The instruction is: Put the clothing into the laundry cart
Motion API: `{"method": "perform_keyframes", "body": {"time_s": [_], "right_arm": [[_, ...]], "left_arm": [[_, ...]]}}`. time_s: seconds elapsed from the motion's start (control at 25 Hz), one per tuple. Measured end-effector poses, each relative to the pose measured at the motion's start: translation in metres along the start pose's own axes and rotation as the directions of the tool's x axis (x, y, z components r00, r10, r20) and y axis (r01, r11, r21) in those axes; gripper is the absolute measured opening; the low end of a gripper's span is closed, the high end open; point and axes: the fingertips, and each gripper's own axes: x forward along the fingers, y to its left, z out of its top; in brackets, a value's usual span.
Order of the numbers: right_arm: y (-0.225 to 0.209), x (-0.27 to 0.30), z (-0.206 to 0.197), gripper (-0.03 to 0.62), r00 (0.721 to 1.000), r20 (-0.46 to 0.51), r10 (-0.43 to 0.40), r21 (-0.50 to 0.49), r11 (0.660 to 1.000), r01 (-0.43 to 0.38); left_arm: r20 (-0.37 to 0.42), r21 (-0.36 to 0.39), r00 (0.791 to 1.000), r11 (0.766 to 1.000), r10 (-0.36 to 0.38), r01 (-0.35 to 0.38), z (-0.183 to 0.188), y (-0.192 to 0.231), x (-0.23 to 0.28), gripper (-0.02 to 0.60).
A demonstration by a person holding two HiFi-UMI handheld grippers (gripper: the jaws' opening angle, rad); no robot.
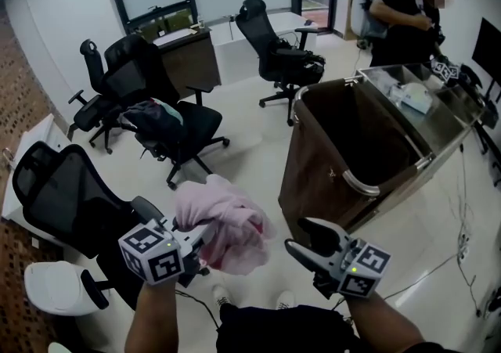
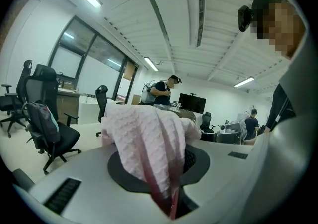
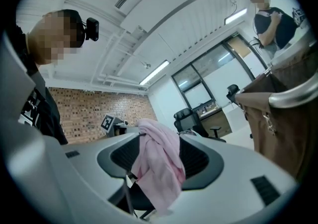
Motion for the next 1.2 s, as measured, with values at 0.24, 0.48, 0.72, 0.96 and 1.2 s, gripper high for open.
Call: {"method": "perform_keyframes", "body": {"time_s": [0.24, 0.48, 0.72, 0.96, 1.2], "right_arm": [[0.006, -0.004, 0.0, 0.258, 0.999, 0.008, 0.031, 0.004, 1.0, -0.031], [0.008, -0.002, -0.004, 0.258, 0.999, 0.011, 0.05, 0.007, 0.999, -0.05], [0.012, 0.002, 0.0, 0.258, 0.998, 0.024, 0.055, 0.001, 0.998, -0.056], [0.009, 0.002, 0.004, 0.258, 0.999, 0.034, 0.04, -0.001, 0.999, -0.04], [0.004, -0.003, 0.01, 0.258, 0.998, 0.054, 0.013, -0.004, 1.0, -0.013]], "left_arm": [[-0.027, 0.024, 1.0, 1.0, 0.008, -0.007, -0.007, -0.021, 0.004, 0.086], [-0.028, 0.051, 0.999, 0.998, 0.022, -0.021, -0.006, -0.029, 0.001, 0.086], [-0.026, 0.063, 0.999, 0.998, 0.02, -0.018, -0.001, -0.032, 0.0, 0.086], [-0.024, 0.08, 1.0, 0.997, 0.001, 0.001, 0.008, -0.033, 0.008, 0.086], [-0.028, 0.107, 0.999, 0.994, -0.035, 0.037, 0.021, -0.036, 0.017, 0.086]]}}
